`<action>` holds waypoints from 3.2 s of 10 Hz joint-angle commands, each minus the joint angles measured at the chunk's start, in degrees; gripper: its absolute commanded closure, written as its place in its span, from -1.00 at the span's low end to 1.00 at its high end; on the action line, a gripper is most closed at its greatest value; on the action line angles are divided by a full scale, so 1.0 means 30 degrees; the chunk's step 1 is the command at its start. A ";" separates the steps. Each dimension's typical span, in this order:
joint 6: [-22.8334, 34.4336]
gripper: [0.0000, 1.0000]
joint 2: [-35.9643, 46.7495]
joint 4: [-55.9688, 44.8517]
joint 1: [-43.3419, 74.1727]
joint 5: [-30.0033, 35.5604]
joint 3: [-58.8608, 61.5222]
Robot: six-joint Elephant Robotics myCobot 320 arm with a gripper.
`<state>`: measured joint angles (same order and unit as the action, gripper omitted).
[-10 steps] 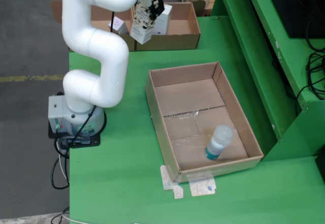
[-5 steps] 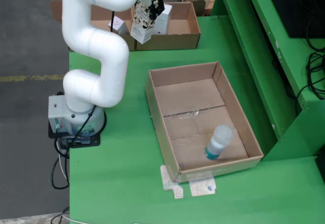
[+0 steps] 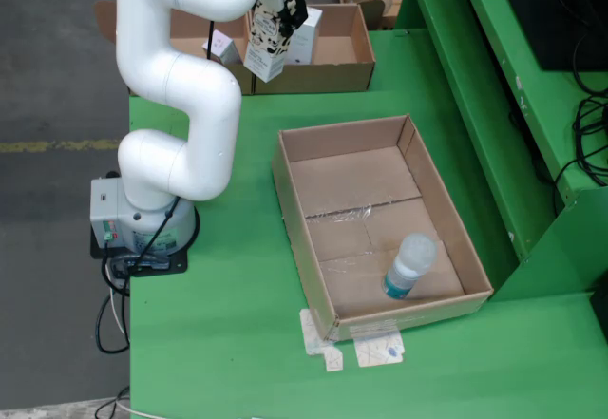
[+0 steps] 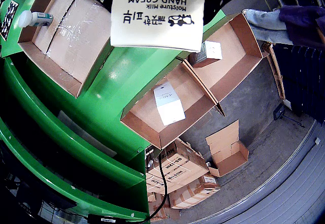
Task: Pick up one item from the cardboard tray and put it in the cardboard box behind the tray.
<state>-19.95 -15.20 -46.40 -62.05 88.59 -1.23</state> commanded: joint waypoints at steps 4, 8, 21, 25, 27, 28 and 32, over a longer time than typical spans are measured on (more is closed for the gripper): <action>-0.0043 1.00 0.0496 0.0218 -0.0135 0.0024 0.0410; -0.0042 1.00 0.0497 0.0218 -0.0135 0.0024 0.0410; -0.0042 1.00 0.0497 0.0218 -0.0135 0.0024 0.0410; -0.0042 1.00 0.0497 0.0218 -0.0135 0.0024 0.0410; -0.0042 1.00 0.0496 0.0217 -0.0135 0.0024 0.0411; -0.0042 1.00 0.0496 0.0217 -0.0135 0.0024 0.0411; -0.0571 1.00 0.0300 0.0649 -0.1151 0.0426 0.0412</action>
<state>-20.03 -15.20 -46.40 -62.13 88.50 -1.23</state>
